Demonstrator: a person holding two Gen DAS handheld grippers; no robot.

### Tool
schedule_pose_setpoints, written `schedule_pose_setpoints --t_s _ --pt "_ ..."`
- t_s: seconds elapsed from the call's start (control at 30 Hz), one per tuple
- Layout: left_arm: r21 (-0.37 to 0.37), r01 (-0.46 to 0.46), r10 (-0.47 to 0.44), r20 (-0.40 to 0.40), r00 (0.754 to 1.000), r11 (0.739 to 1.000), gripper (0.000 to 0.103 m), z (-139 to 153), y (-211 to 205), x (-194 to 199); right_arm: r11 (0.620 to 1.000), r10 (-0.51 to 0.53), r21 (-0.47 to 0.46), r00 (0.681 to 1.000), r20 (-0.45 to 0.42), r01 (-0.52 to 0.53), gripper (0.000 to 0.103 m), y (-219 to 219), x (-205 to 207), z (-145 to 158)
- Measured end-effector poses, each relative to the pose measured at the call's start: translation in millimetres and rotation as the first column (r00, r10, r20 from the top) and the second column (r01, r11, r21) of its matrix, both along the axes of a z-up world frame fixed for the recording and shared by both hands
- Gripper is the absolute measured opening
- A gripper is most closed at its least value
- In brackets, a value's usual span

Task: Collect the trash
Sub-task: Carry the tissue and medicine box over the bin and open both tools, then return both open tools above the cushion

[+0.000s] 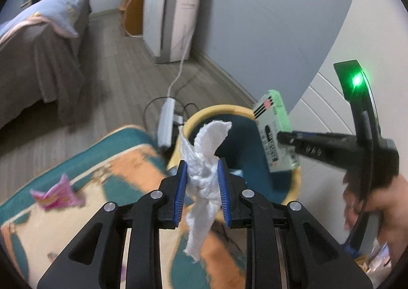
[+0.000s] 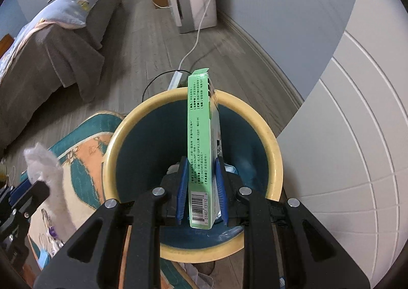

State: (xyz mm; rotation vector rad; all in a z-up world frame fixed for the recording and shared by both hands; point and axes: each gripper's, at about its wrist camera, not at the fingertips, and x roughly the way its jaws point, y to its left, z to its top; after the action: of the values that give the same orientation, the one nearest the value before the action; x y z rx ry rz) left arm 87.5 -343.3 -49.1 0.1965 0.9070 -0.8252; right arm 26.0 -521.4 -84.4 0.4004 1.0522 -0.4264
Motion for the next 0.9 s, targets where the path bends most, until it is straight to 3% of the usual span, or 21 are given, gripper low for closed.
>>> schedule_pose_setpoints --t_s 0.2,0.3,0.33,0.37,0.43,0.47,0.67,0.73,0.9 --pt "-0.01 0.019 -0.018 0.029 0.999 1.0 0.03 9.1 -35.2 0.8 1.0 -0.022 0.014 1.0 0.0 0.022 0.022 -4.0 0.7 -3.2" --pt "-0.011 0.018 -0.018 0.035 0.999 1.0 0.043 11.2 -36.8 -1.5 1.0 -0.007 0.013 1.0 -0.007 0.007 0.025 -2.0 2.3 -3.7" --pt "-0.009 0.013 -0.013 0.041 0.999 1.0 0.054 11.5 -35.5 -1.9 1.0 -0.007 0.008 1.0 -0.01 0.007 0.035 -1.2 2.6 -3.5" --pt "-0.009 0.002 -0.001 0.054 0.999 1.0 0.058 12.4 -30.9 -2.8 1.0 -0.013 0.004 1.0 -0.009 0.013 0.04 -0.8 2.5 -2.4" --pt "-0.008 -0.011 0.012 0.059 0.998 1.0 0.06 13.8 -25.0 0.1 1.0 -0.02 0.008 1.0 -0.003 0.02 0.049 0.1 1.8 -0.2" --pt "-0.009 -0.025 0.026 0.06 0.998 1.0 0.065 14.6 -17.7 0.7 1.0 -0.018 0.011 1.0 -0.002 0.018 0.051 1.6 2.2 0.8" --pt "-0.013 -0.092 0.093 0.103 0.99 0.996 0.091 29.2 23.5 0.9 0.998 0.049 -0.037 0.999 -0.012 -0.05 0.084 26.2 12.0 10.2" --pt "-0.003 -0.12 0.119 0.126 0.985 0.993 0.093 34.6 39.6 1.1 0.996 0.076 -0.049 0.997 0.0 -0.076 0.094 37.6 16.0 17.8" --pt "0.015 -0.206 0.201 0.17 0.965 0.978 0.095 51.2 91.7 4.9 0.985 0.147 -0.099 0.989 0.02 -0.144 0.097 67.8 27.2 36.9"
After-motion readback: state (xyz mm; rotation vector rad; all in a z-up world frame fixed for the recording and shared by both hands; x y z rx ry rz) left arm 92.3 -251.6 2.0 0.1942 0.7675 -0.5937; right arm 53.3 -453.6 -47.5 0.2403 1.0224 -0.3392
